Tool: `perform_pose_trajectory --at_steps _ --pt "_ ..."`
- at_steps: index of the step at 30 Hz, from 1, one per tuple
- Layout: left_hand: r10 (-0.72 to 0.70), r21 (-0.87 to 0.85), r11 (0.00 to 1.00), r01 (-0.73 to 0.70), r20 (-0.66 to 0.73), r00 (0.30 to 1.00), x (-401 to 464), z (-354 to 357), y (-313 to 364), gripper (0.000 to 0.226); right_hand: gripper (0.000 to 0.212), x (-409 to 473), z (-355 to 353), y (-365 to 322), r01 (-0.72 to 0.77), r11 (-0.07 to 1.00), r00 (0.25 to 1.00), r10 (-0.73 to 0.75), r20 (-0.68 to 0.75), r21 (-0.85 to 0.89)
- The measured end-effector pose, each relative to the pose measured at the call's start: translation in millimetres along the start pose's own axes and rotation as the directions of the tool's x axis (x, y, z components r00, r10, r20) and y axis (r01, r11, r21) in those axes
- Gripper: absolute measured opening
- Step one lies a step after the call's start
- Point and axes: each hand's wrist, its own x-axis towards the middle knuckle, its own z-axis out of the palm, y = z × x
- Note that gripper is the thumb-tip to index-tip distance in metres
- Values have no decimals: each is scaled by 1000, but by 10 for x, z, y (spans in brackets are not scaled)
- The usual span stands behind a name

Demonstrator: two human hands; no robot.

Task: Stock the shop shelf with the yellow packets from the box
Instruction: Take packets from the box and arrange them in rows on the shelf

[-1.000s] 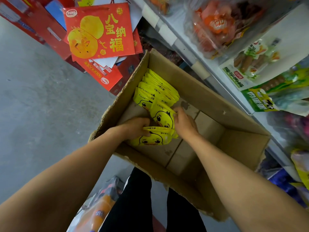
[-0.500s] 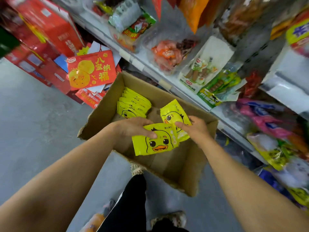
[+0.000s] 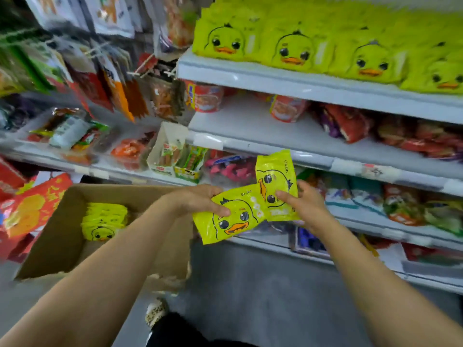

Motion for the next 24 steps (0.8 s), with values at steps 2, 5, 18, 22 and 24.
perform_pose_trajectory --at_steps 2,5,18,22,24 --pt "50 56 997 -51 19 999 131 222 520 58 23 -203 -539 -163 56 998 994 -52 -99 31" --pt "126 179 975 -131 41 991 349 497 1254 52 18 -405 -1258 -375 139 988 962 -121 -244 59" --pt "328 475 778 -411 251 911 1464 1542 3770 36 28 -766 -3592 -997 429 892 715 -241 -656 141" --pt "353 571 684 -454 286 891 1857 1848 4437 80 28 -685 -4309 -1157 474 875 657 -281 -700 94" --pt "351 579 663 -475 320 880 2069 1985 4787 106 25 -584 -4680 -1270 493 867 643 -302 -704 78"
